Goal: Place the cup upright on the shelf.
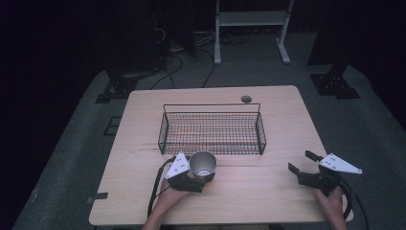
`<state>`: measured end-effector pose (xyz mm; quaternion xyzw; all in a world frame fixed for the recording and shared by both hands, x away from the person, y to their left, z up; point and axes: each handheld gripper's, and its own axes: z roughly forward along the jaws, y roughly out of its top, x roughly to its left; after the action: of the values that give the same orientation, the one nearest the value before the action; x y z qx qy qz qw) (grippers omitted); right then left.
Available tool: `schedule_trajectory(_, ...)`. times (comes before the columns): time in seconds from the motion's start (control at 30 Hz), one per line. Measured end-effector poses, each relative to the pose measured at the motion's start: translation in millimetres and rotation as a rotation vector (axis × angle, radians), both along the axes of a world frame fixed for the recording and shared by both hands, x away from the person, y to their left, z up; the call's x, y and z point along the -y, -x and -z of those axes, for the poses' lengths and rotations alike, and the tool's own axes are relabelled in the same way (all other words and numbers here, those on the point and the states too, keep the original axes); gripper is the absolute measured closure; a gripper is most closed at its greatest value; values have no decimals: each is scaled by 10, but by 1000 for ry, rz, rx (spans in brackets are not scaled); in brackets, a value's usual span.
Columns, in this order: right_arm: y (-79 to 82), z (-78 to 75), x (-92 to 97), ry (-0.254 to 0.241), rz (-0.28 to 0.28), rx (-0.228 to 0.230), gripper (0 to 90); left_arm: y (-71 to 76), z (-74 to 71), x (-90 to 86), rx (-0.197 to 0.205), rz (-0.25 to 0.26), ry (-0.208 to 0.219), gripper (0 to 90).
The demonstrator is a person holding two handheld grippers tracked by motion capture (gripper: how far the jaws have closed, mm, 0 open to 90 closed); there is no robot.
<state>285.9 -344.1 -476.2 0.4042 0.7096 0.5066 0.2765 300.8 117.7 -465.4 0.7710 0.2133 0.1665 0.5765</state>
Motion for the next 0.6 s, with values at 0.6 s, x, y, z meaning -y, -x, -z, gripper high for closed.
schedule_trajectory(0.6,0,-1,1,-2,3,-3,128,-105,-436,76,63,51,9,138)
